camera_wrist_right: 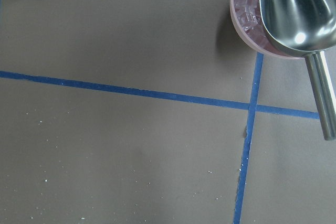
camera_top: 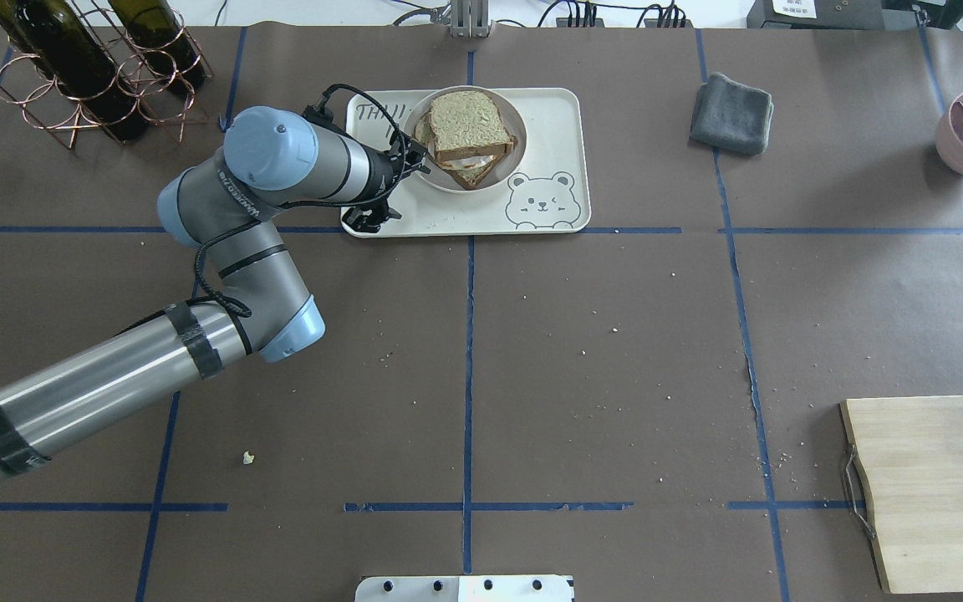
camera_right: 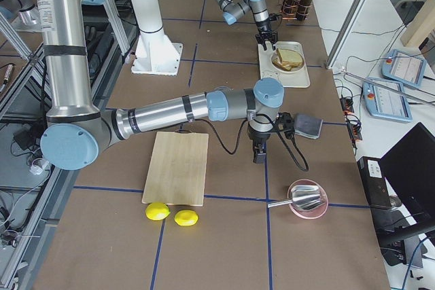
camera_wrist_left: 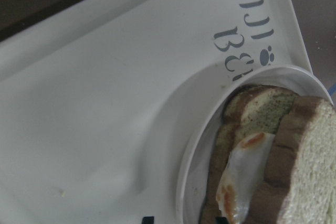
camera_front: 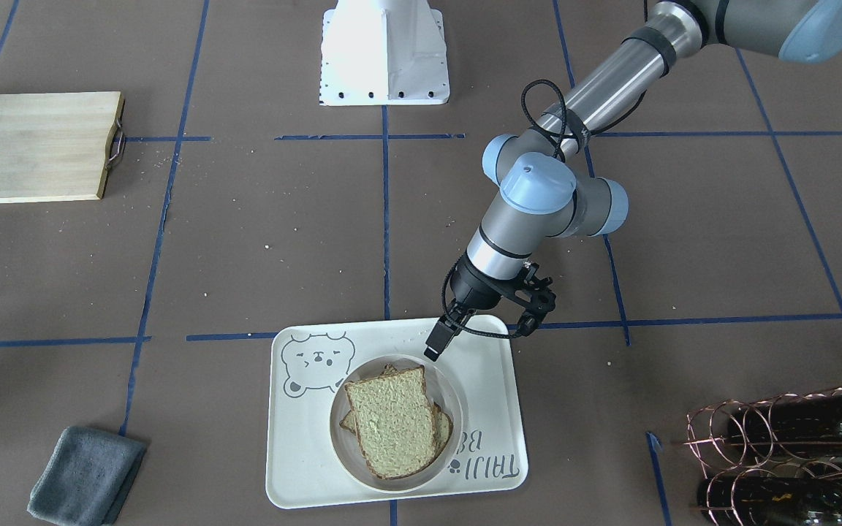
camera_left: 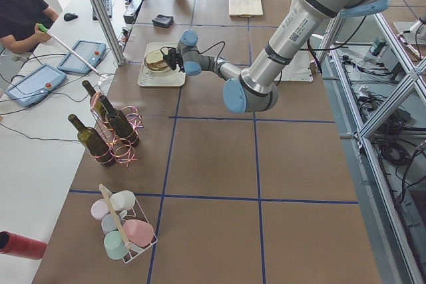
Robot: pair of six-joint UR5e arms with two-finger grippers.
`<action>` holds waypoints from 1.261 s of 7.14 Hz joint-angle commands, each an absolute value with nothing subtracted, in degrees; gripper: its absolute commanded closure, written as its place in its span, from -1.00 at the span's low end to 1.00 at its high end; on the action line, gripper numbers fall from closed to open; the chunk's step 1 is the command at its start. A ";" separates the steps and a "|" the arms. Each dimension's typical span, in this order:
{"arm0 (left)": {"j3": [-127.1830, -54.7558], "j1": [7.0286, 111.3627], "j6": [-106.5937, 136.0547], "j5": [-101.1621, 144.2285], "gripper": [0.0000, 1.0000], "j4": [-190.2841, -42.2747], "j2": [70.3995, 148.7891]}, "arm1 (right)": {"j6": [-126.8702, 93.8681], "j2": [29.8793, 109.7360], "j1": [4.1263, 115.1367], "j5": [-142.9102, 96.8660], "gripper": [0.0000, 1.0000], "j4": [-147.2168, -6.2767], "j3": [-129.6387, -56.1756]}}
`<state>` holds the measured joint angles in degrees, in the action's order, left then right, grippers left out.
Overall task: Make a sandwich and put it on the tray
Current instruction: 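Open left gripper and pull the left arm back from the tray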
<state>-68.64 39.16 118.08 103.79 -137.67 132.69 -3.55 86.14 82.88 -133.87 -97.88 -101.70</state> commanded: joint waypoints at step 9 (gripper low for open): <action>-105.65 69.91 24.54 118.80 -1.00 -106.70 100.31 | -1.94 87.18 86.39 -134.30 -1.00 -97.82 -101.51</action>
<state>-106.04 63.04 38.34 115.49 -107.48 104.07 -2.39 86.61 85.92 -134.28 -97.82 -101.55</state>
